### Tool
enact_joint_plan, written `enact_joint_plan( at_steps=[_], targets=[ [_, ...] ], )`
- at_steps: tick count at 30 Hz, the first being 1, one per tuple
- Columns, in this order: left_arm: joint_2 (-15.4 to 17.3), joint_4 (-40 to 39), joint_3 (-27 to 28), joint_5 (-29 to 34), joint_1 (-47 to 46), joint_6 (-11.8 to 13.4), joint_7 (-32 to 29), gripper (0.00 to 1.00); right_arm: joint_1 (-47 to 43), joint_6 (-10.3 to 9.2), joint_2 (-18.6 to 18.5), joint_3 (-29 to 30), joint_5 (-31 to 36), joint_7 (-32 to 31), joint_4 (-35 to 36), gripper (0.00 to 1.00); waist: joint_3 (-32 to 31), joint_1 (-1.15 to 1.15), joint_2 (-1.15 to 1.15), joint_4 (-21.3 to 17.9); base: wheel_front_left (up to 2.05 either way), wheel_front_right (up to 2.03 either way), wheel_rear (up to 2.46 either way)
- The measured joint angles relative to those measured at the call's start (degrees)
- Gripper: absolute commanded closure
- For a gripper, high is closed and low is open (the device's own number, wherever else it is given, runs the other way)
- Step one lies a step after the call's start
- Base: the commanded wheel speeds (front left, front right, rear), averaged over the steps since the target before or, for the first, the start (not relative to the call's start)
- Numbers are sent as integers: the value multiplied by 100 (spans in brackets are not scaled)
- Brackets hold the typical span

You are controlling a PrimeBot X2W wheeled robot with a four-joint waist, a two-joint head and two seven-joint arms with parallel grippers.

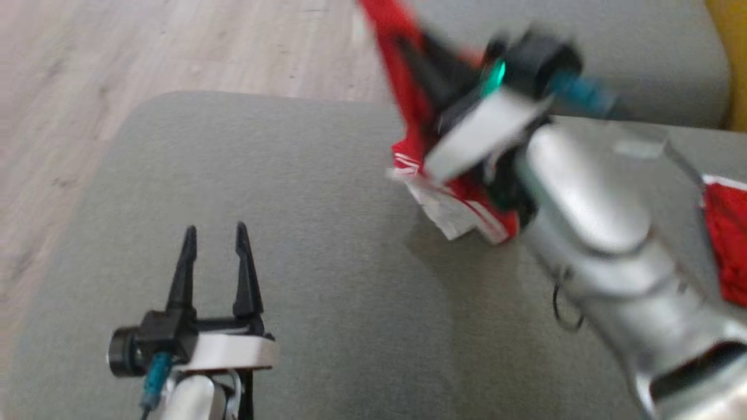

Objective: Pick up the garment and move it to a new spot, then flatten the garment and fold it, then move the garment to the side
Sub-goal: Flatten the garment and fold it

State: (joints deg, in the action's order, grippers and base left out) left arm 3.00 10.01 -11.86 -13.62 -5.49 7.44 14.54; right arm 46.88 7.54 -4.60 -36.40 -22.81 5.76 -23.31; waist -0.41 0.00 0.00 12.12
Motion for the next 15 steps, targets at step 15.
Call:
enact_joint_plan(
  at_steps=[15],
  targets=[
    [0, 123, -216, -146, 280, 63, 0, 0, 2471, 0, 62, 2538, -547, 895, -2507, 100, -162, 0, 0, 345, 0, 0, 0]
  ],
)
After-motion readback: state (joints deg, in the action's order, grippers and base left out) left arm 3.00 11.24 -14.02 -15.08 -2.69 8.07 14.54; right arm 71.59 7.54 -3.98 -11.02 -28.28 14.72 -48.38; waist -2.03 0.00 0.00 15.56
